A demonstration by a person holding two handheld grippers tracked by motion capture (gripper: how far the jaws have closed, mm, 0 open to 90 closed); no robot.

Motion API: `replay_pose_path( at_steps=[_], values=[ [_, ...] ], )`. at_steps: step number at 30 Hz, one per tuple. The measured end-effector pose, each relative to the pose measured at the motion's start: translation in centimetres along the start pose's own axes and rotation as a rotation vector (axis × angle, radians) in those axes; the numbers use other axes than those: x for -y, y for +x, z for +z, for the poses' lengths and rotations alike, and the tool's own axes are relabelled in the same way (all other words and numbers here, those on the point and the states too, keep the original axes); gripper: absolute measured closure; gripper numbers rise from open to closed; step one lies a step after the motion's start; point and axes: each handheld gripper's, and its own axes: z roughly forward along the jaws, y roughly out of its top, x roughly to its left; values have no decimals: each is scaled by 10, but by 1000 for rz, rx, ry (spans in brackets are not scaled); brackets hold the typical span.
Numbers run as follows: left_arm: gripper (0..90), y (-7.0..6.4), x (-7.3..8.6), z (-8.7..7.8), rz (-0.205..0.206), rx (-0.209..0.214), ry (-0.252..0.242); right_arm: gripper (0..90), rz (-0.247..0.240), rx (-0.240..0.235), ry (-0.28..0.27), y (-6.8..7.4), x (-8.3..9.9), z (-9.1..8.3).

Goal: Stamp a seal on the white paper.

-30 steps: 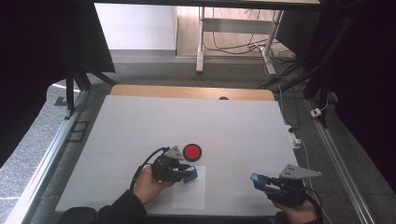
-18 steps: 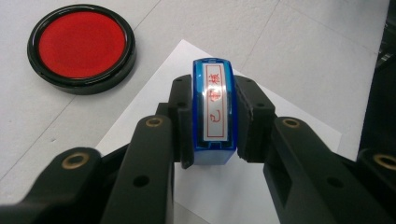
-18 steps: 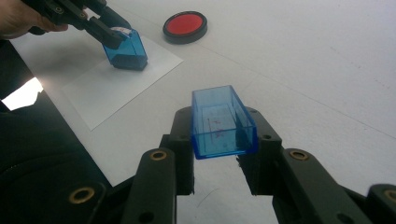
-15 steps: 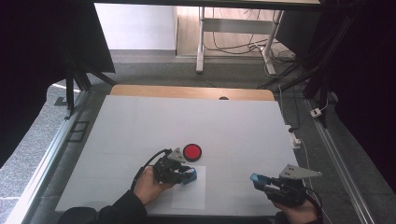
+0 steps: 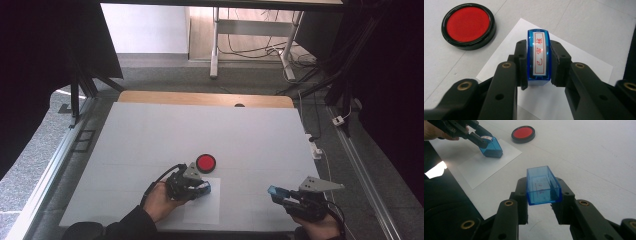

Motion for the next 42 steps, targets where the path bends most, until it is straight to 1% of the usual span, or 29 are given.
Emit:
replay_pose_path(
  at_steps=[2,15,17,22,24,27,31,33,39,40,42],
  values=[
    [711,1,0,0,-7,5,-2,681,2,-1,1,0,0,0],
    [712,17,5,2,-112,95,-40,681,3,-3,-2,0,0,0],
    [712,17,5,2,-112,95,-42,680,1,-3,-2,1,0,0],
    [712,9,5,2,-64,48,-34,680,-2,-2,0,1,0,1],
    [712,7,4,2,-55,39,-35,681,-3,-2,0,1,0,1],
    [712,7,4,2,-58,40,-35,680,-2,-2,-1,1,0,0],
    [711,6,1,1,-35,31,-13,681,-1,-5,-2,0,0,1],
    [711,6,0,1,-30,32,-10,680,0,-5,0,0,0,0],
    [709,11,-1,0,-43,55,-4,680,2,-4,-2,0,0,0],
    [709,10,-1,0,-40,54,-3,680,1,-4,1,0,0,0],
    [709,9,-3,-1,-19,32,7,681,2,-5,-3,0,0,0]
  ],
)
